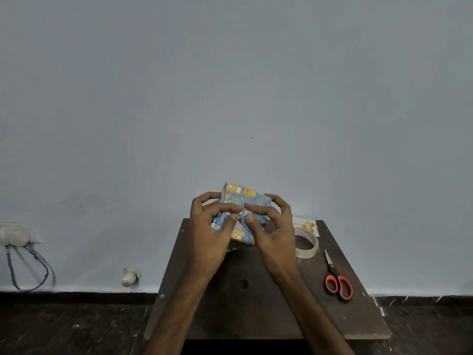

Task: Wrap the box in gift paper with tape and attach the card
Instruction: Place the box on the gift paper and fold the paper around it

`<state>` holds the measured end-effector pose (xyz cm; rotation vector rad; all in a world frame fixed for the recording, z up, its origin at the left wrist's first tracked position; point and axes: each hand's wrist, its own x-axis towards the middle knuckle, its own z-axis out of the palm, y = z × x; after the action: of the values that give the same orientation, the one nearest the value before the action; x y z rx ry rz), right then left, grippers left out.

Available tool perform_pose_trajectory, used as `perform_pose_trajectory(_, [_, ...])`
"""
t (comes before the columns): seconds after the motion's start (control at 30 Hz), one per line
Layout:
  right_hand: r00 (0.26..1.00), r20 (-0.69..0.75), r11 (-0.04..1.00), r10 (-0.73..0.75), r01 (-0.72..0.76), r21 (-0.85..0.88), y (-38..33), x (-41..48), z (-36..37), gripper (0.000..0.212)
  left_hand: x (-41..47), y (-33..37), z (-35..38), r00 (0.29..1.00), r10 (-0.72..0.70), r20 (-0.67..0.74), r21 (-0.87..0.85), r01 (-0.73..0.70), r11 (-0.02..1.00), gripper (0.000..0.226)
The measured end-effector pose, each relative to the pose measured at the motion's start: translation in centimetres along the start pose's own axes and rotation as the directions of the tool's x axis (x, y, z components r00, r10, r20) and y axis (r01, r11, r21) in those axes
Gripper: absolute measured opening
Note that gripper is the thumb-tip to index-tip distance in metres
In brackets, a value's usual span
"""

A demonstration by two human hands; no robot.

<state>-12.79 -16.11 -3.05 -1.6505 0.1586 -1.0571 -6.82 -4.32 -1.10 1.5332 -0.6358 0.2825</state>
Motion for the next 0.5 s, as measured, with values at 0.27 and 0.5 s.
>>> perform_pose_trajectory(0.27, [0.987,-0.044,0.959,0.152,-0.137,0.249,0.5,0.3,-0.6,0.059,0.3,0.2,-0.7,0.976,0.201,0.086,0.048,-0.206,0.977,0.034])
perform_pose_trajectory(0.5, [0.947,0.264,0.909,0.185,-0.267,0.32,2.8,0.0,-1.5,0.052,0.0,0.0,-1.0,0.946,0.252,0.205,0.026,-0.263,0.965,0.059])
